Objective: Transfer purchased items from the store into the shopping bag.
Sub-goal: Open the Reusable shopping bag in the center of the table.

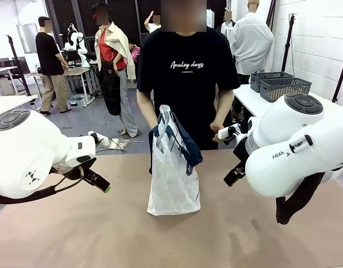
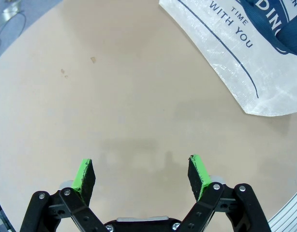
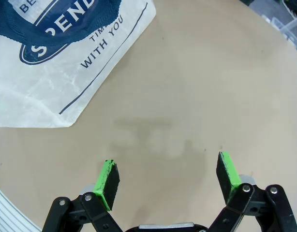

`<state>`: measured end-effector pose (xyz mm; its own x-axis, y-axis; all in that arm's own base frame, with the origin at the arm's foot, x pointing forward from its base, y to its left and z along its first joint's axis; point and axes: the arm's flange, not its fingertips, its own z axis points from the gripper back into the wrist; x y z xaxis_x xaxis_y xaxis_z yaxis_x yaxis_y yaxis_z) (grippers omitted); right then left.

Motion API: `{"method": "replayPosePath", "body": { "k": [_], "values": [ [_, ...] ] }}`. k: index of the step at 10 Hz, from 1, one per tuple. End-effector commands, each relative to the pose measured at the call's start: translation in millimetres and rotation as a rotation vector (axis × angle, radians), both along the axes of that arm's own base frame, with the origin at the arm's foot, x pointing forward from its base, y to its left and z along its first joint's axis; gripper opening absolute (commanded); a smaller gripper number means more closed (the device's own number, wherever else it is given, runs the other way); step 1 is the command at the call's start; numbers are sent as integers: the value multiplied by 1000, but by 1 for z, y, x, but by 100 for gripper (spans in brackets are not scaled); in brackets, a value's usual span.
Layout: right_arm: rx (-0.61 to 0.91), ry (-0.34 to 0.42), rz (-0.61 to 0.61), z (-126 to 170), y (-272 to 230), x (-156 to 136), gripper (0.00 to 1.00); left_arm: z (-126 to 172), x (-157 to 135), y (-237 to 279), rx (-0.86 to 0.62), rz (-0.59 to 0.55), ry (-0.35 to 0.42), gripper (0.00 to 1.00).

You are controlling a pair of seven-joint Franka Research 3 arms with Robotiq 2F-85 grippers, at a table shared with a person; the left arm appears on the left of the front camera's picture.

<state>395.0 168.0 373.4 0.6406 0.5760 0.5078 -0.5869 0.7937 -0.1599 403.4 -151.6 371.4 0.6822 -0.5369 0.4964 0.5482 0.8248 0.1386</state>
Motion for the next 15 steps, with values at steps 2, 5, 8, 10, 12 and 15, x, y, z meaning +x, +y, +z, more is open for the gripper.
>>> {"method": "replayPosePath", "body": {
  "k": [2,5,8,10,12,15],
  "values": [
    [32,74,-9,6,8,7,100,9,5,-2,-46,41,66,100],
    [74,141,0,20,12,12,100,23,9,-2,-105,32,94,100],
    [57,170,-25,64,22,34,100,64,18,-13,-184,5,89,100],
    [77,203,-63,101,38,66,100,99,34,-21,-235,-97,110,100],
    [72,205,-71,134,53,95,100,130,54,-25,-236,-95,45,100],
    [65,129,-88,174,91,124,100,166,79,-40,-267,-151,11,100]
  ]
}}
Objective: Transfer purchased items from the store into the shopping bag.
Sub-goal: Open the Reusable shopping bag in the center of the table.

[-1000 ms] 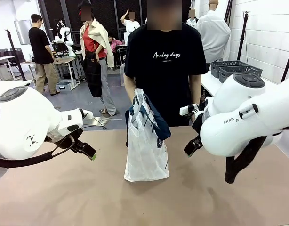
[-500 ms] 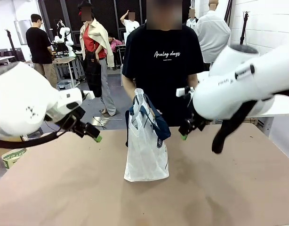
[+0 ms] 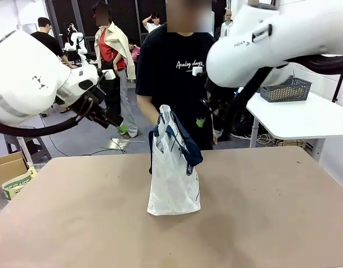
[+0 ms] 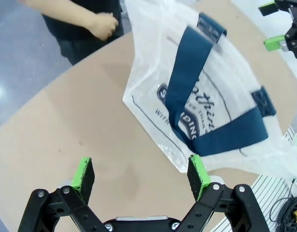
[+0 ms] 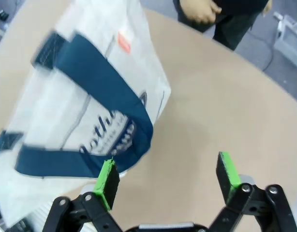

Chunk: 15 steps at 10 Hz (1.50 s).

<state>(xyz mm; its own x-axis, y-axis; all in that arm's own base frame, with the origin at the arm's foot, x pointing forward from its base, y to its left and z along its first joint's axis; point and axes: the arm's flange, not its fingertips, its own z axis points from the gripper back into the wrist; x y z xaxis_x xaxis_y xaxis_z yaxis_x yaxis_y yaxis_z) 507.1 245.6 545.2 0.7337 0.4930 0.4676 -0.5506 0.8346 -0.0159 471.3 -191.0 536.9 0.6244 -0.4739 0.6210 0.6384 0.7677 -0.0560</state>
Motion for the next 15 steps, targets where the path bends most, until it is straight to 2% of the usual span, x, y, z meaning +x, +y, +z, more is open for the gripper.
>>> {"method": "replayPosePath", "body": {
  "k": [1,3,4,6,7,8,9,12,14,15],
  "values": [
    [-35,-17,-51,10,22,21,100,9,14,-8,-29,-61,0,100],
    [-41,-28,-36,12,23,27,100,11,12,-13,-61,-64,-40,100],
    [-7,-36,-27,15,21,16,100,14,9,-15,-24,-26,-13,100],
    [-13,-40,-26,16,24,23,100,16,9,-21,-36,-37,-19,100],
    [54,18,-36,7,29,18,100,3,6,-30,-70,34,70,100],
    [17,8,-84,13,40,20,100,16,6,-41,-73,202,123,100],
    [-19,6,-136,23,48,25,100,36,1,-51,-86,284,152,100],
    [-100,86,-232,28,83,50,100,56,6,-69,-119,335,200,100],
    [-95,169,-297,28,101,64,100,52,17,-84,-129,315,261,100],
    [-116,168,-328,29,111,69,100,49,19,-91,-126,305,282,100]
  ]
}}
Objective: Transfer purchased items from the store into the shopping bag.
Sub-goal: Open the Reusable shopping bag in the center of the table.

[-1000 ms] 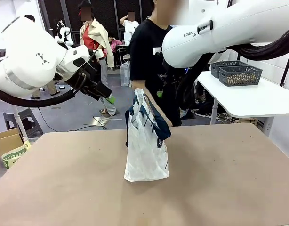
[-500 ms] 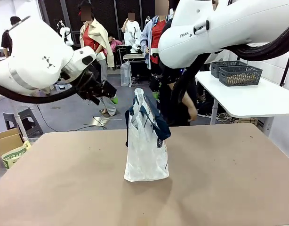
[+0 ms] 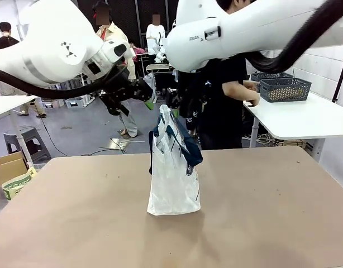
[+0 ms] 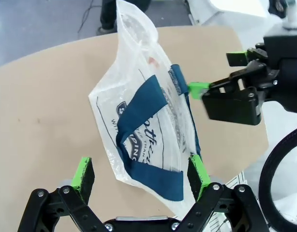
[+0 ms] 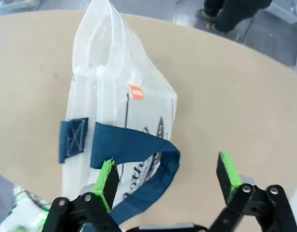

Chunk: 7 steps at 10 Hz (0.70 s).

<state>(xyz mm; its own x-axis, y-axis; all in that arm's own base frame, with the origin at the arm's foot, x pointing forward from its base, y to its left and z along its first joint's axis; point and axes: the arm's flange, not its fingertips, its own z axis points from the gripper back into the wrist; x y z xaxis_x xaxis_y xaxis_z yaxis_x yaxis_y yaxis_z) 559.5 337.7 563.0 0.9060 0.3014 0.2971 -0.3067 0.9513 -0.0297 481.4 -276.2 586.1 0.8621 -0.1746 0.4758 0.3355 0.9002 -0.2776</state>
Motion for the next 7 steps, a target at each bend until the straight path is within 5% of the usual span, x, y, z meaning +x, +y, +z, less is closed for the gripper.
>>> {"method": "replayPosePath", "body": {
  "k": [1,2,7],
  "values": [
    [-19,-35,-37,14,22,20,100,-4,9,-6,-13,-50,23,100],
    [0,0,0,0,0,0,100,0,0,0,0,0,0,100],
    [55,-1,-20,19,22,6,100,-15,9,-3,-30,-27,31,100]
  ]
}}
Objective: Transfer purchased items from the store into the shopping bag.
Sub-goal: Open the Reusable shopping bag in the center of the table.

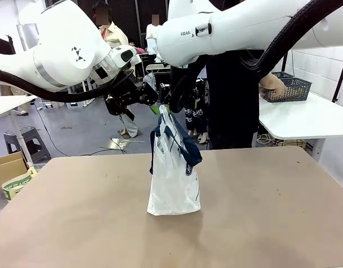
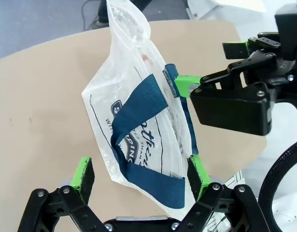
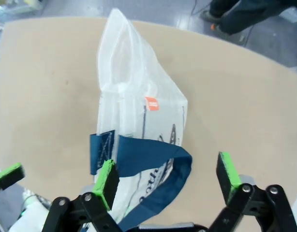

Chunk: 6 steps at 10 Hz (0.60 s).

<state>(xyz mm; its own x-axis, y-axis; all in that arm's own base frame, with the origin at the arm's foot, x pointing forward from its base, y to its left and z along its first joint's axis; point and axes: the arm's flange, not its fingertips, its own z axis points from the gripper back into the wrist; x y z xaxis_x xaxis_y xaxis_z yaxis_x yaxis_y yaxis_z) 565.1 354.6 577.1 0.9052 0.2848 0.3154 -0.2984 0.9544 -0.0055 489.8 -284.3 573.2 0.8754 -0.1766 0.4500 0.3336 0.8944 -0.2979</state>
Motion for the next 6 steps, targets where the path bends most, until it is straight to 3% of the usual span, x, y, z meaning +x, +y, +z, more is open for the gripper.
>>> {"method": "replayPosePath", "body": {
  "k": [1,6],
  "values": [
    [30,10,-6,6,8,-1,100,-6,1,4,-21,-15,7,100],
    [25,79,6,-13,9,-6,100,-24,0,-1,-15,-19,41,100]
  ]
}}
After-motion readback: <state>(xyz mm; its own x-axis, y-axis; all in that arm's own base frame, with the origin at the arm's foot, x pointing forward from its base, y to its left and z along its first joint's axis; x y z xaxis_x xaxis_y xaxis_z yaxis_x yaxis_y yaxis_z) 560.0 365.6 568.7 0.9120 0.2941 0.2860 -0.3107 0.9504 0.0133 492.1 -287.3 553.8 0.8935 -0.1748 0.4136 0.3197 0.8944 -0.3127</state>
